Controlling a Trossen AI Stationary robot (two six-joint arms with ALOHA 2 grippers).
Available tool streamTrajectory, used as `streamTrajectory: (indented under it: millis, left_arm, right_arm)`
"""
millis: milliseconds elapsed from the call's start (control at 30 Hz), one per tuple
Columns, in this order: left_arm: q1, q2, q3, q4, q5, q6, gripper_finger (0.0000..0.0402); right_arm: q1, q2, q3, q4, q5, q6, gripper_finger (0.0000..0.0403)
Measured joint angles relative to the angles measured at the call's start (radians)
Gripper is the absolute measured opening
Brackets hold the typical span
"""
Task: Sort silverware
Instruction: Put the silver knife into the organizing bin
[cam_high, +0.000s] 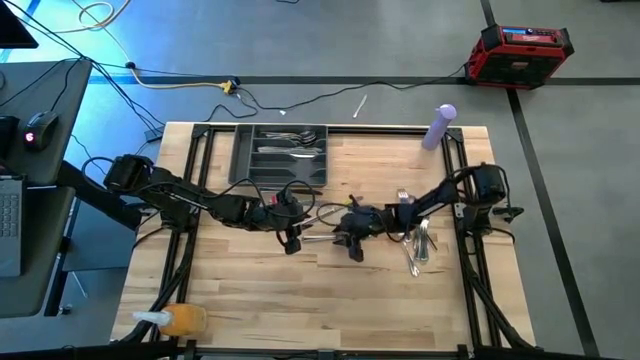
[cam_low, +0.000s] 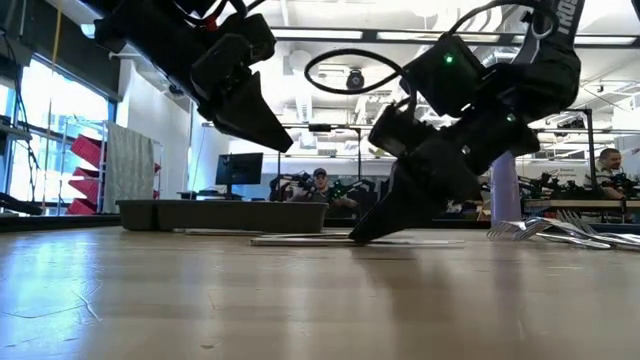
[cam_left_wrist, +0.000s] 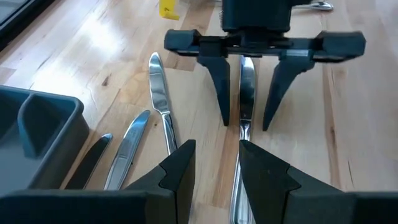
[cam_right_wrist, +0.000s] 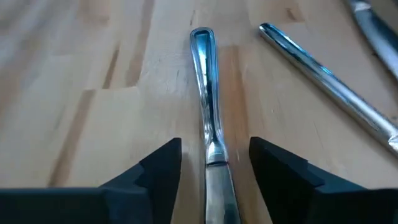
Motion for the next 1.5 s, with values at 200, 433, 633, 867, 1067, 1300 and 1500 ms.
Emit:
streamTrajectory:
  millis: [200, 433, 633, 867, 1067, 1300, 1500]
  left_arm:
    - [0.0, 0.0, 0.0, -0.001, 0.0, 0.0, 0.0104]
    - [-0.001, 0.013, 0.0, 0.002, 0.002, -0.008, 0.0104]
    - [-0.001, 0.014, 0.0, -0.004, 0.002, -0.009, 0.0104]
    - [-0.001, 0.014, 0.0, -0.011, 0.002, -0.035, 0.0104]
    - [0.001, 0.014, 0.0, -0.005, -0.001, -0.035, 0.0104]
    - [0.002, 0.028, 0.0, 0.04, 0.044, -0.03, 0.0104]
    - [0.003, 0.073, 0.0, 0.121, 0.126, 0.102, 0.012]
  right_arm:
    - [0.078, 0.113, 0.003, 0.116, 0.159, -0.003, 0.0173]
    - [0.086, 0.216, 0.009, 0.272, 0.186, 0.047, 0.0112]
    - [0.066, 0.217, 0.009, 0.274, 0.152, 0.066, 0.0018]
    - [0.064, 0.175, 0.006, 0.244, 0.147, 0.064, 0.0017]
    - [0.057, 0.073, -0.006, 0.169, 0.177, 0.024, 0.0014]
    - [0.051, 0.025, -0.001, 0.187, 0.207, -0.005, 0.0012]
    - [0.05, 0.009, 0.001, 0.194, 0.176, -0.017, 0.0007]
